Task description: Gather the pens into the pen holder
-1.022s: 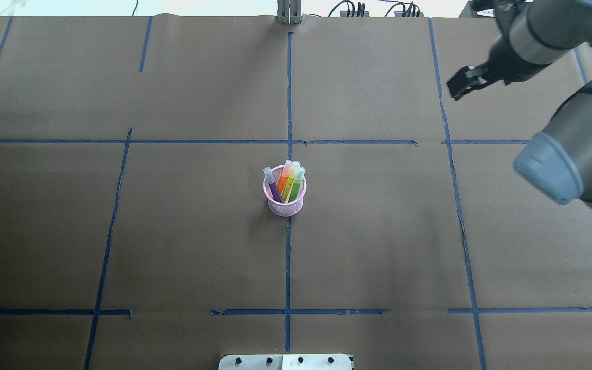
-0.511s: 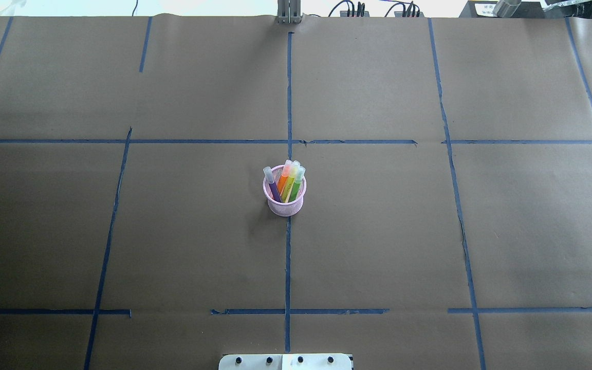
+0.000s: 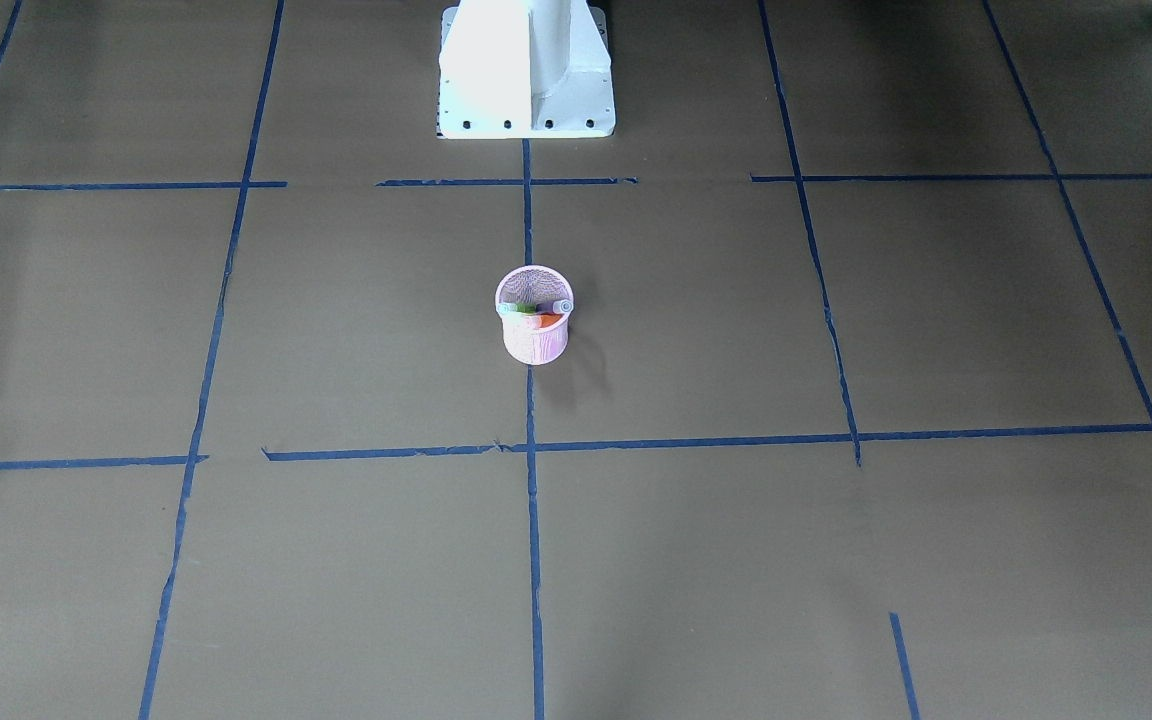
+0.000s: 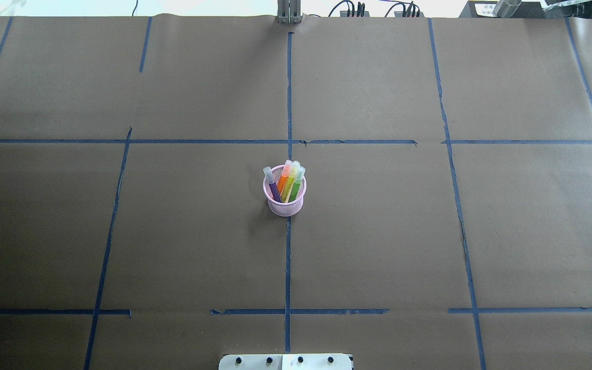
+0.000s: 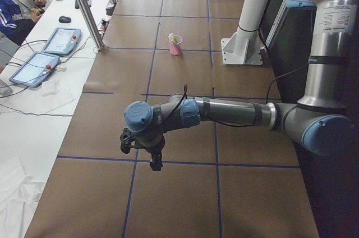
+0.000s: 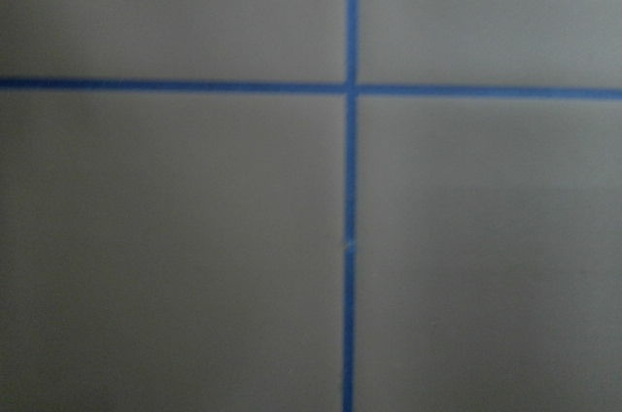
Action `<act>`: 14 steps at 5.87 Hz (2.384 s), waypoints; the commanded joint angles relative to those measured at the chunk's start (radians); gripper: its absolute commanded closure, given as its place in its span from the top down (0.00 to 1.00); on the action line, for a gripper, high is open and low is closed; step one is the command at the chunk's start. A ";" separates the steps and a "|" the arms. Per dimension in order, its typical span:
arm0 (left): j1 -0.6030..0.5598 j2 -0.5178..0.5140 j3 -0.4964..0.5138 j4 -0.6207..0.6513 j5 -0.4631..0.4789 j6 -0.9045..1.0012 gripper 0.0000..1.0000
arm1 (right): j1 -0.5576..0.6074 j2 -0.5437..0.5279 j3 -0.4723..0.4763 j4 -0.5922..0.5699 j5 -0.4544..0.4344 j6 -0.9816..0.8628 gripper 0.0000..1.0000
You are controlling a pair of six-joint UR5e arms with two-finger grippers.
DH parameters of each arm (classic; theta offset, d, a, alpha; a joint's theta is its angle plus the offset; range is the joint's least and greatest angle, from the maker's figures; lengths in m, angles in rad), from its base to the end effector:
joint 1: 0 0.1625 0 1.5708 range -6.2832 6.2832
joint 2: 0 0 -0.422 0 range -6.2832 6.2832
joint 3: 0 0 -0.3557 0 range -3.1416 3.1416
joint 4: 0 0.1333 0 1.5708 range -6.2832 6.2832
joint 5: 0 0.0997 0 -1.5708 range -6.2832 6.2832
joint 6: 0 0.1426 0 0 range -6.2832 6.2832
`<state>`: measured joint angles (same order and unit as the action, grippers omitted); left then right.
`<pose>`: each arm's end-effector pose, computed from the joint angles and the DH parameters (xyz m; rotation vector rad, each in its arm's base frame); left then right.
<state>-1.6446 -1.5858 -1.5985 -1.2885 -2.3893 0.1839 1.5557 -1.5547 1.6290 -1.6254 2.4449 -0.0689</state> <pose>-0.0612 -0.4321 0.6876 -0.1195 0.8364 0.0054 0.0169 -0.4633 0.6476 0.0419 -0.8736 -0.0872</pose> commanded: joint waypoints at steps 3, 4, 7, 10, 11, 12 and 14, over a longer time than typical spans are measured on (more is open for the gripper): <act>-0.003 0.043 0.143 -0.258 0.001 -0.052 1.00 | 0.079 -0.038 -0.064 0.050 0.002 0.000 1.00; -0.003 0.041 0.134 -0.258 0.001 -0.054 1.00 | 0.117 -0.036 -0.049 0.044 0.011 0.003 1.00; -0.003 0.043 0.117 -0.258 0.002 -0.055 1.00 | 0.121 -0.061 -0.057 0.039 0.010 0.001 1.00; 0.005 0.043 0.008 -0.245 0.042 -0.121 1.00 | 0.125 -0.058 -0.055 0.038 0.003 0.001 1.00; 0.014 0.044 0.000 -0.245 0.042 -0.123 1.00 | 0.126 -0.058 -0.055 0.038 0.003 0.001 1.00; 0.026 0.046 0.002 -0.245 0.042 -0.123 1.00 | 0.126 -0.058 -0.057 0.038 0.003 0.001 1.00; 0.026 0.049 0.008 -0.245 0.041 -0.123 1.00 | 0.133 -0.058 -0.055 0.036 0.003 0.003 1.00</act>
<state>-1.6194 -1.5390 -1.5926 -1.5340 -2.3482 0.0616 1.6865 -1.6122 1.5734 -1.5888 2.4483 -0.0671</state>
